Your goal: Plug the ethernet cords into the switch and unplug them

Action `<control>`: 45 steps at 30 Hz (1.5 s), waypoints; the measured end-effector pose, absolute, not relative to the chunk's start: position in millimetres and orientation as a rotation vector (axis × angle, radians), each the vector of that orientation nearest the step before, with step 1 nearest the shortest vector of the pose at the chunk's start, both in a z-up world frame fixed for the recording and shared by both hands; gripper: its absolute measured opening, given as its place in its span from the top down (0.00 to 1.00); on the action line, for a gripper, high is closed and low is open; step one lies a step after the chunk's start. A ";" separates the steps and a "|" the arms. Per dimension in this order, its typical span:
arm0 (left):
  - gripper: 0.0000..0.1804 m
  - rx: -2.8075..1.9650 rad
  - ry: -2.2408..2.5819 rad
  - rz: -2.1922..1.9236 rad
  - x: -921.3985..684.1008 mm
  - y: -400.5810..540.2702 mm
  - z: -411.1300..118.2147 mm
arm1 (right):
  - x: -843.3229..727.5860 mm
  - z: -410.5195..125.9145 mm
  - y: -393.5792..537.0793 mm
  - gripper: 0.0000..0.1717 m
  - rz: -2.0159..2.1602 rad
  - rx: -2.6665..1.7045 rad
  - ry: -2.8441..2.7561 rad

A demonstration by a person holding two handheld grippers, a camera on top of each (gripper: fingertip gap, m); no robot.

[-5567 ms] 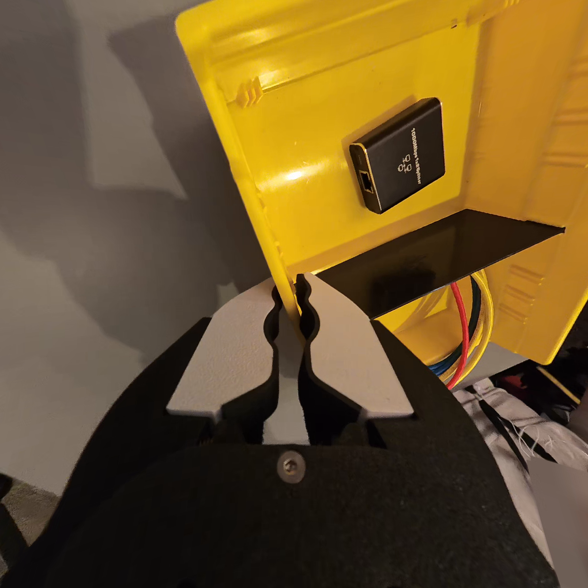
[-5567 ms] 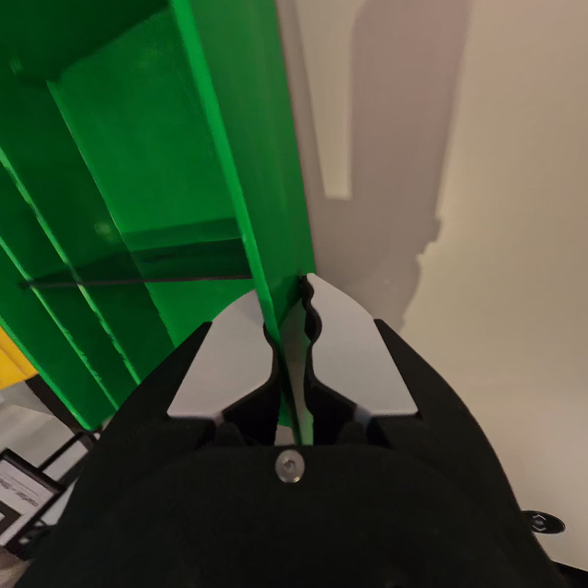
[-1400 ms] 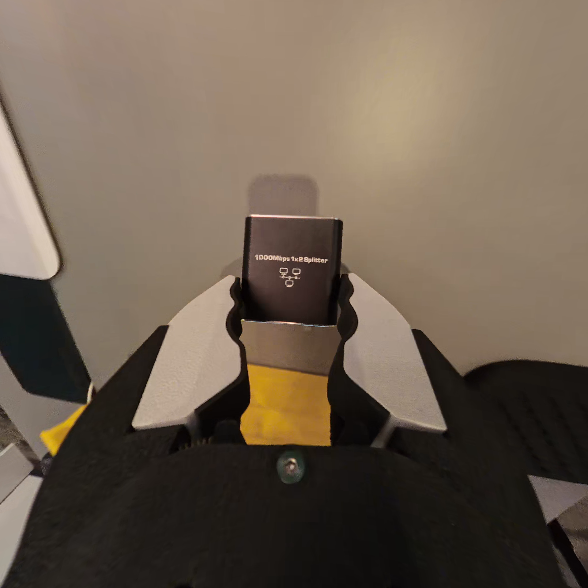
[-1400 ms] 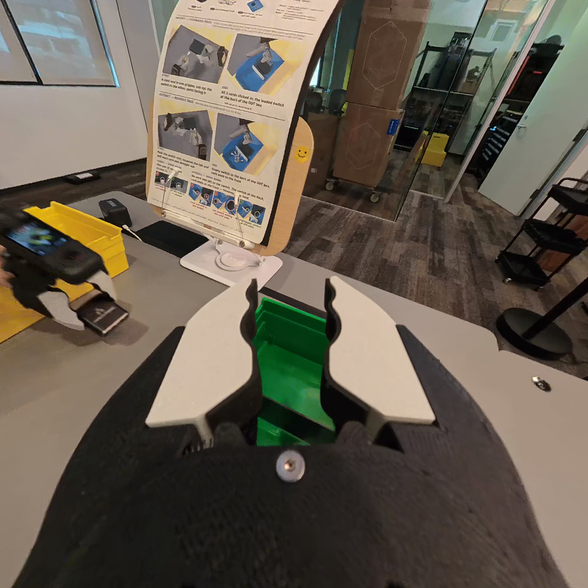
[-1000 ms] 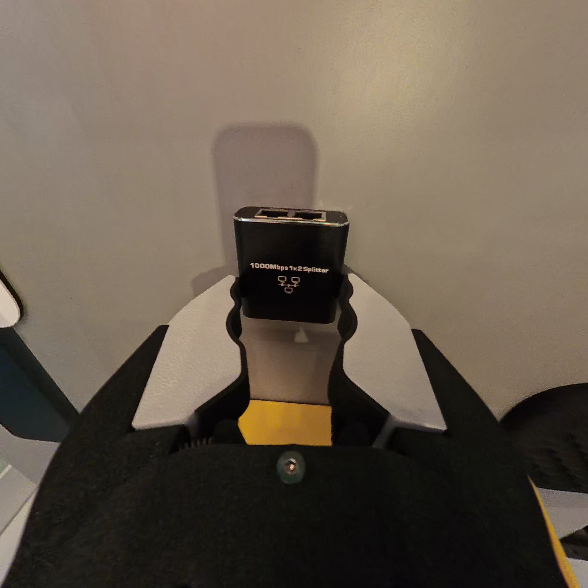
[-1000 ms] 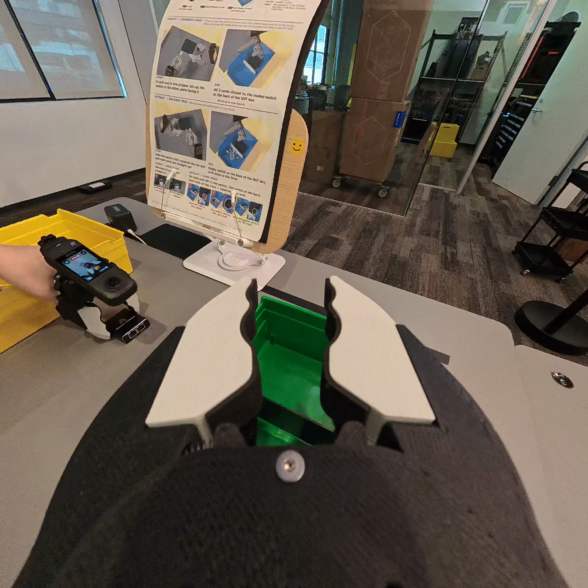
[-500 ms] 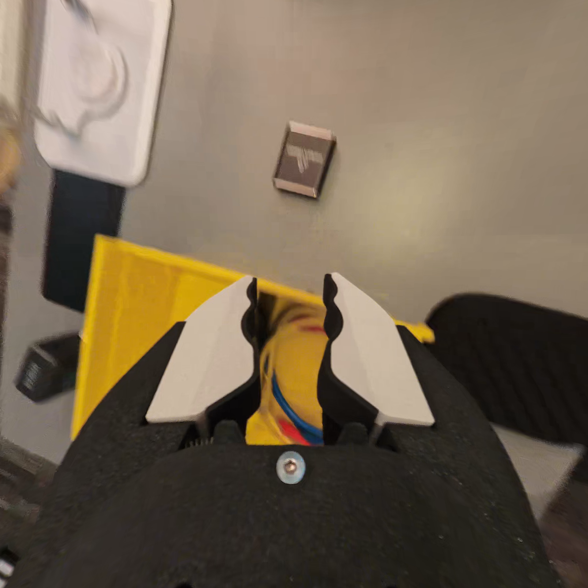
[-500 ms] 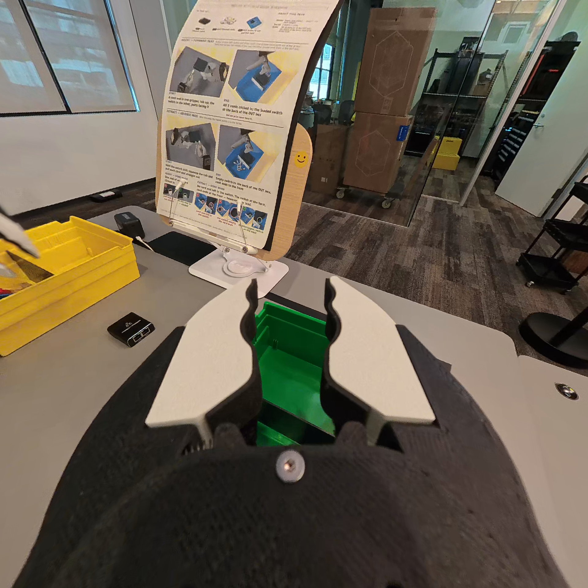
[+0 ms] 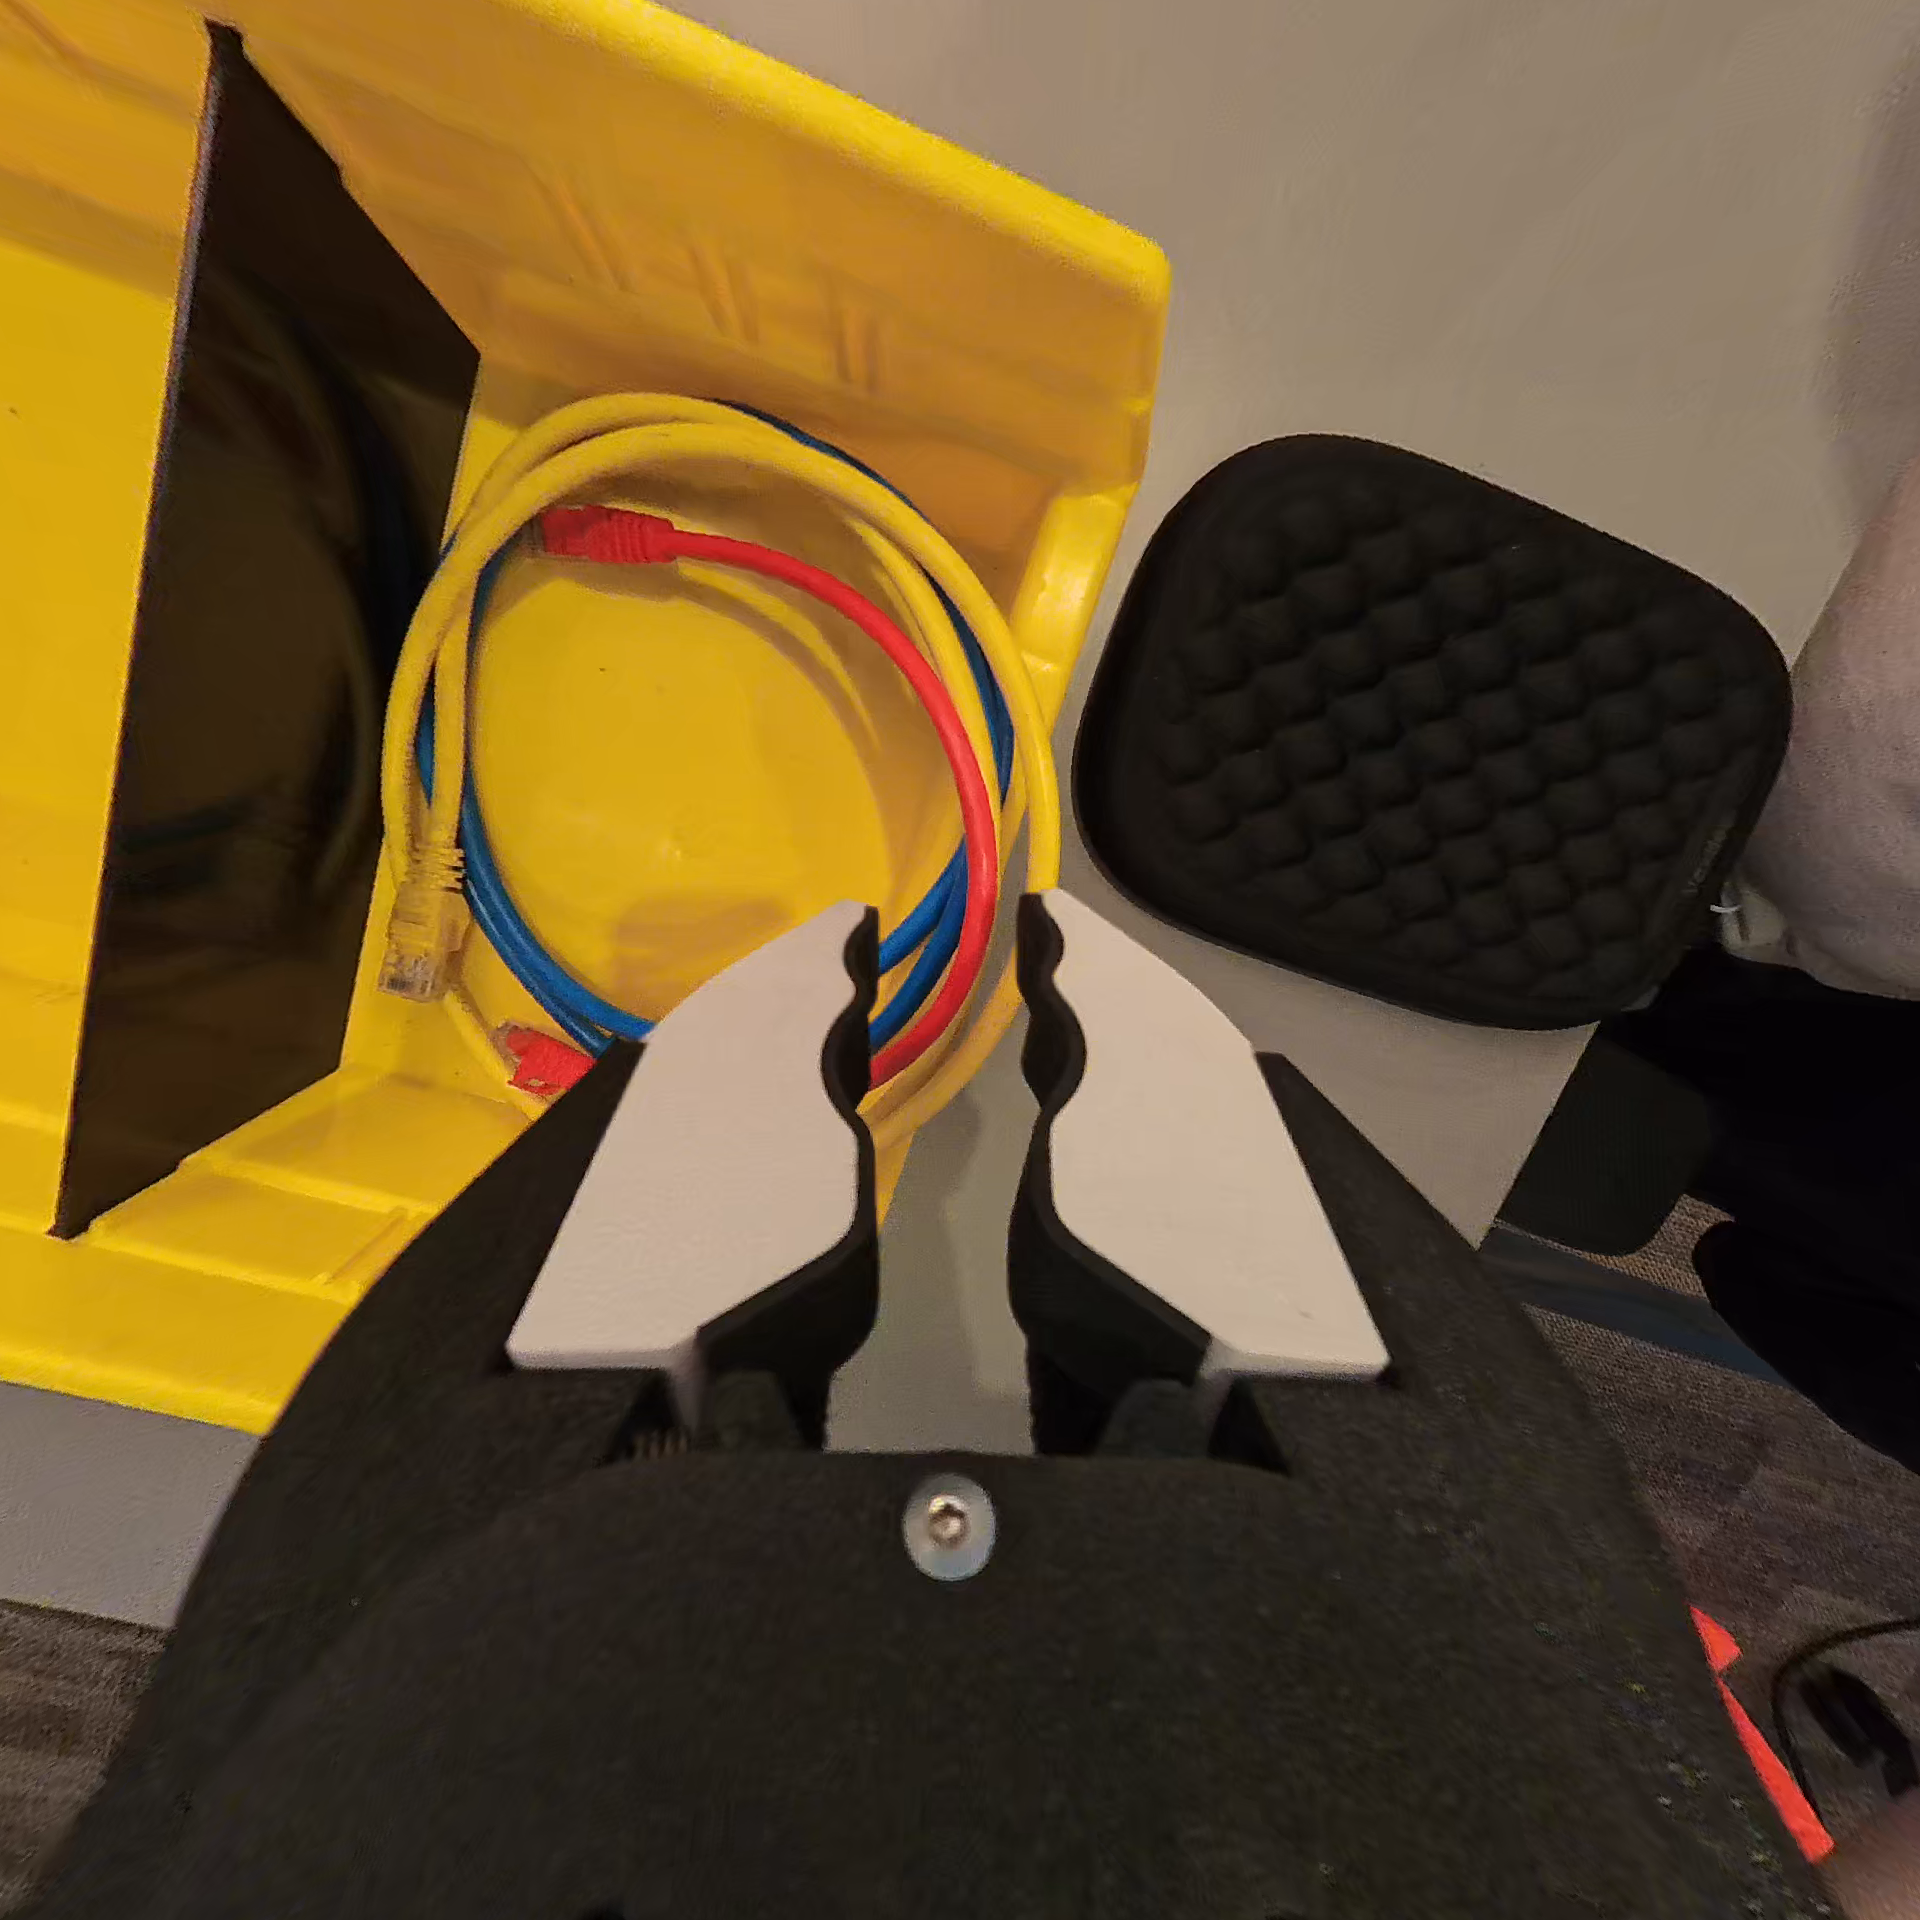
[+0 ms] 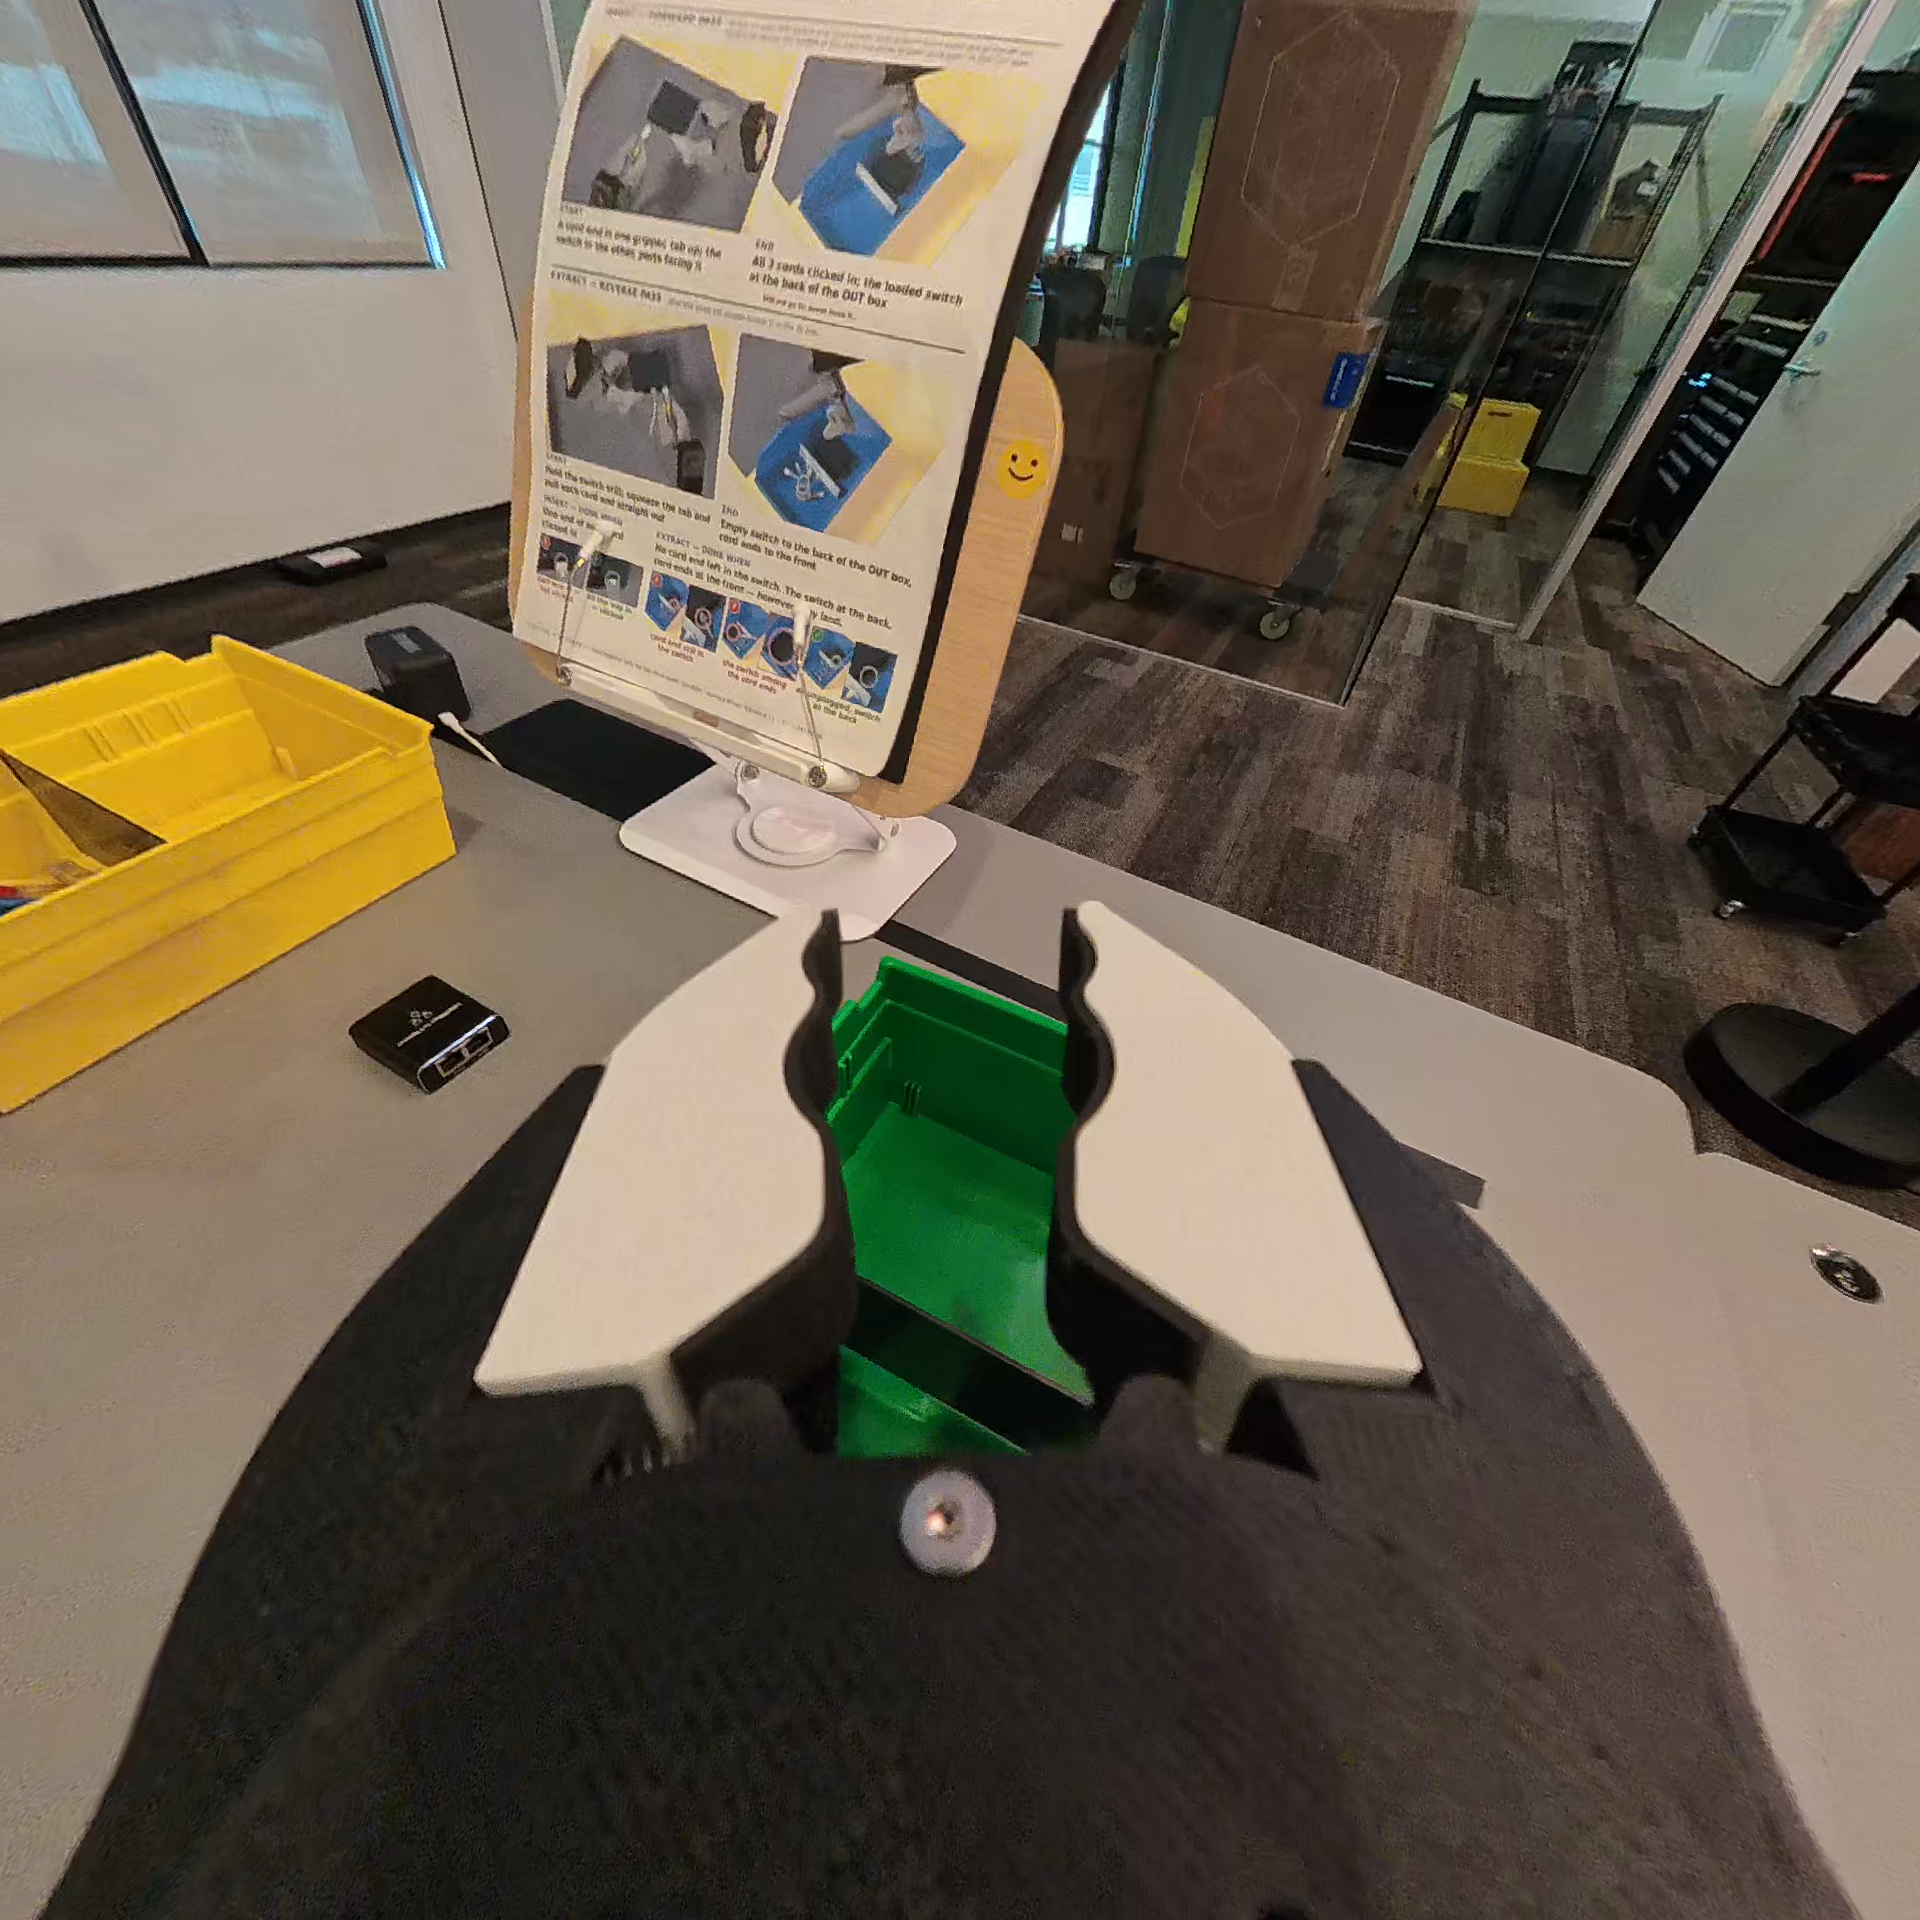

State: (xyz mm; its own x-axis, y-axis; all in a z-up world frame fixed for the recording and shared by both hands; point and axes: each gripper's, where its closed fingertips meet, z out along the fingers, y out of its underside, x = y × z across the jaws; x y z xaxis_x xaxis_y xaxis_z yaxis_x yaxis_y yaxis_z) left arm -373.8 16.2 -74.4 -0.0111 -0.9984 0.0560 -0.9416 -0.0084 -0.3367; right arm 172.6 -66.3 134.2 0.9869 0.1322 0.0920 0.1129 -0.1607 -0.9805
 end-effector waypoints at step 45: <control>0.97 -1.736 1.696 -0.820 -149.6 -7.6 86.1 | -94.3 53.1 23.0 0.81 0.322 -1.806 -0.975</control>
